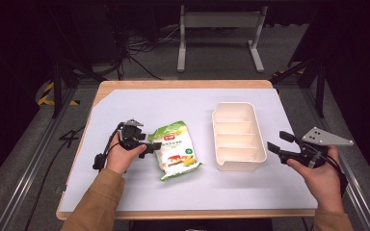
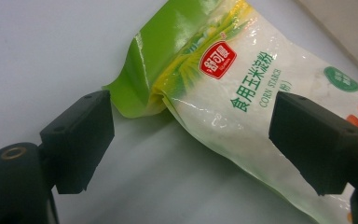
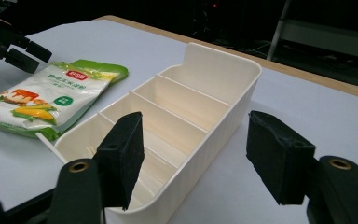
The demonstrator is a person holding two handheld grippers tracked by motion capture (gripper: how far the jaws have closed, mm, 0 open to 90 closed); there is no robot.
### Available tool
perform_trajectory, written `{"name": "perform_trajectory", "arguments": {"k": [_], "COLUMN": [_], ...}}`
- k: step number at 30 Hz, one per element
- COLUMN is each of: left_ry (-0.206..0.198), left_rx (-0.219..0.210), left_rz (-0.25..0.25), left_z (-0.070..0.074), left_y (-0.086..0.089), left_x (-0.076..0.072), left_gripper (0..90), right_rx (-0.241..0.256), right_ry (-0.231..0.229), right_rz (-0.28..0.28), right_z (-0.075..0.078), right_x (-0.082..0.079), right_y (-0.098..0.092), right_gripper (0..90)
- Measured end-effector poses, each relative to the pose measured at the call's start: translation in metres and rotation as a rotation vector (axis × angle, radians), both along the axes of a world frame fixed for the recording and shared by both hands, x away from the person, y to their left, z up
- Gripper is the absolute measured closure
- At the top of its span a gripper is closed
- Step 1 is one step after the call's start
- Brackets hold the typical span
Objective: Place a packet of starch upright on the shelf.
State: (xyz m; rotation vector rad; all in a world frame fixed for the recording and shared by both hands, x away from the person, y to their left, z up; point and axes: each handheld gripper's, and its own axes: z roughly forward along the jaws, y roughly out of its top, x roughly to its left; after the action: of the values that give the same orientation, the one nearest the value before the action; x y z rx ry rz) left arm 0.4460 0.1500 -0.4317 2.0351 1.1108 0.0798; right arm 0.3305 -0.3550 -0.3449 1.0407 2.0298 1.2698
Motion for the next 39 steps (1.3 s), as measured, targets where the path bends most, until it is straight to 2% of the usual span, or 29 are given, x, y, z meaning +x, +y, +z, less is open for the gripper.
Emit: {"name": "perform_trajectory", "arguments": {"k": [3, 5, 8, 11, 12, 13, 16, 19, 22, 25, 27, 29, 31, 34, 39], "left_ry": [0.029, 0.030, 0.049, 0.052, 0.050, 0.055, 0.017, 0.008, -0.028, -0.050, -0.050, -0.049, -0.058, -0.094, -0.160], "left_rx": [-0.027, -0.002, -0.009, -0.011, -0.018, -0.029, 0.002, -0.007, 0.016, 0.045, 0.044, 0.032, -0.001, -0.052, -0.061], "left_rz": [-0.012, -0.013, -0.017, -0.031, -0.046, -0.057, -0.071, -0.086, -0.106, -0.109, -0.109, -0.116, -0.115, -0.126, -0.168], "left_z": [-0.004, -0.006, -0.008, -0.011, -0.012, -0.012, -0.014, -0.014, -0.011, -0.007, -0.006, 0.001, 0.006, 0.018, 0.042], "left_y": [-0.005, -0.008, -0.009, -0.011, -0.013, -0.014, -0.018, -0.019, -0.021, -0.025, -0.025, -0.021, -0.019, -0.015, -0.015], "left_x": [0.004, 0.006, 0.009, 0.011, 0.010, 0.010, 0.009, 0.008, 0.005, 0.001, 0.001, -0.001, -0.003, -0.009, -0.021], "left_gripper": [16.5, 16.2, 18.2, 28.4, 28.4, 36.8, 48.7, 62.2, 73.4, 75.9, 76.6, 76.8, 77.0, 77.3, 77.7], "right_rx": [0.003, 0.008, 0.008, 0.010, 0.011, 0.013, 0.016, 0.012, 0.011, 0.006, 0.006, 0.003, -0.003, -0.010, -0.015], "right_ry": [0.009, 0.014, 0.016, 0.021, 0.020, 0.018, 0.020, 0.024, 0.026, 0.028, 0.025, 0.018, 0.016, 0.013, 0.021], "right_rz": [-0.010, -0.016, -0.018, -0.021, -0.022, -0.021, -0.026, -0.021, -0.015, -0.008, -0.001, 0.011, 0.027, 0.046, 0.071], "right_z": [-0.002, -0.004, -0.006, -0.006, -0.006, -0.006, -0.006, -0.007, -0.007, -0.007, -0.007, -0.005, -0.003, 0.000, 0.003], "right_x": [0.000, -0.001, -0.001, -0.002, -0.002, -0.003, -0.003, -0.003, -0.002, -0.002, -0.002, -0.003, -0.004, -0.004, -0.004], "right_y": [-0.002, -0.003, -0.004, -0.004, -0.004, -0.005, -0.004, -0.002, 0.001, 0.004, 0.005, 0.007, 0.009, 0.012, 0.020], "right_gripper": [36.5, 36.4, 36.2, 36.1, 36.0, 35.9, 35.9, 35.9, 35.9, 37.2, 38.8, 42.9, 46.0, 48.6, 50.2]}}
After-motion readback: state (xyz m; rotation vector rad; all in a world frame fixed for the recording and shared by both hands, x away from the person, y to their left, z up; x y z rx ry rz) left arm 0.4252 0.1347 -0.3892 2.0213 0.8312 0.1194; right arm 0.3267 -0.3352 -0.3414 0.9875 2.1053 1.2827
